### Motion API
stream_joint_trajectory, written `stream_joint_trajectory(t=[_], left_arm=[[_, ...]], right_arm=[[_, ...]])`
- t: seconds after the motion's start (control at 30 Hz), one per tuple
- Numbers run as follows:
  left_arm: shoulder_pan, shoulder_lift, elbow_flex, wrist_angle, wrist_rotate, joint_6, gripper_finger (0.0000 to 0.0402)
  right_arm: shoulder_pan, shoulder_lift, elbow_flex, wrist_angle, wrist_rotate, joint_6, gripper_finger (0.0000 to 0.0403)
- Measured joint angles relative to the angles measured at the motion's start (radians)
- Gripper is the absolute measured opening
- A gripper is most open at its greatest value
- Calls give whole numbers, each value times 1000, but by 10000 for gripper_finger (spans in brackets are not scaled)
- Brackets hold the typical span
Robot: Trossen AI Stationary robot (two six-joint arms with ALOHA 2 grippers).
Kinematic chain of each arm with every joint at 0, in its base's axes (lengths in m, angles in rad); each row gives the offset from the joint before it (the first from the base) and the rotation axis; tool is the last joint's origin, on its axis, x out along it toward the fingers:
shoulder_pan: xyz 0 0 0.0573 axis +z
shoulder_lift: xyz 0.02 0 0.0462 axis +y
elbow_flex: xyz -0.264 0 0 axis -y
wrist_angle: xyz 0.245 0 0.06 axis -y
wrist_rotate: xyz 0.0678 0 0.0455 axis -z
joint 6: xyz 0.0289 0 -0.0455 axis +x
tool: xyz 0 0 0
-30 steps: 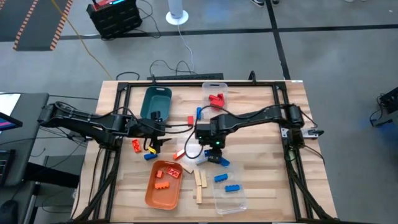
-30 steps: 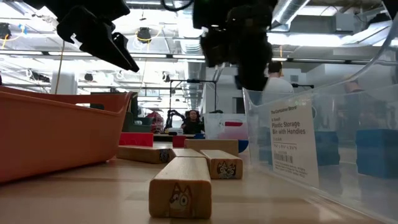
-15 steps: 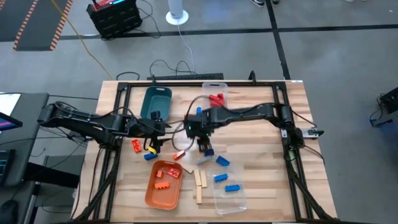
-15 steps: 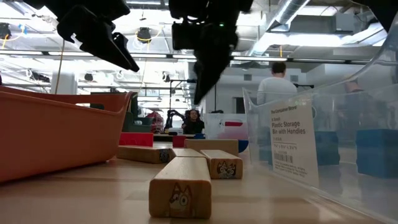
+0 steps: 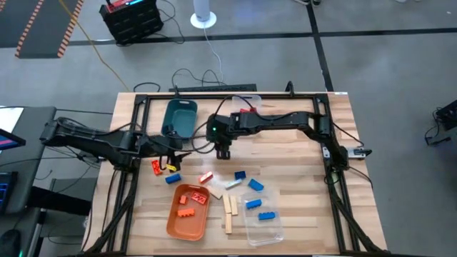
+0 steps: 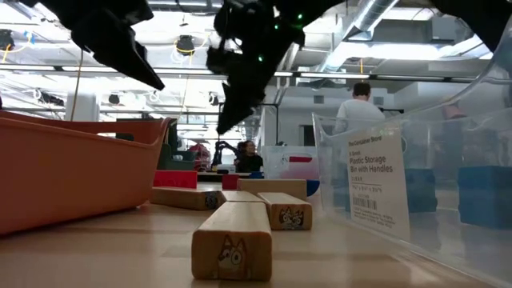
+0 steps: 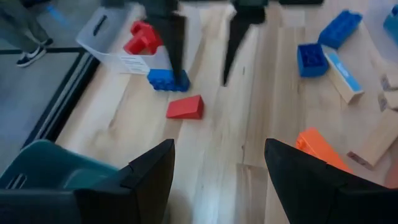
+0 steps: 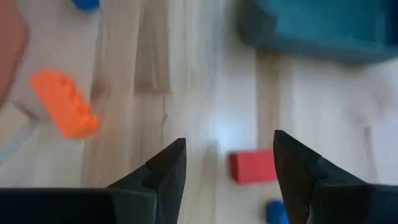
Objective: Sort blocks
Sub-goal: Put the blue game piece into the bottom transparent bin
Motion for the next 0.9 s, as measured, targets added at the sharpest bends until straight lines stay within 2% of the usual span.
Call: stream_joint_trajectory(t=[0.13, 0.23, 0.4, 0.57, 0.7, 0.8, 0.9], left_arm=[[0, -75, -23, -16, 0, -22, 245], [0, -100, -25, -87, 29, -66, 245], [0, -78, -19, -273, 163, -185, 245], [-18, -19, -3, -355, 290, -277, 245], [-59, 37, -2, -386, 389, -385, 245], [-140, 62, -12, -392, 387, -476, 245], [-245, 61, -24, -397, 309, -587, 245]], right_arm=[[6, -32, 0, -2, 0, 7, 203], [13, -87, 4, -59, 0, 36, 199], [29, -95, -5, -229, 19, 72, 196], [70, -103, -89, -185, 33, 90, 196], [97, -116, -144, -177, 134, 120, 196], [109, -152, -177, -172, 193, 143, 196], [119, -214, -225, -135, 201, 167, 196]])
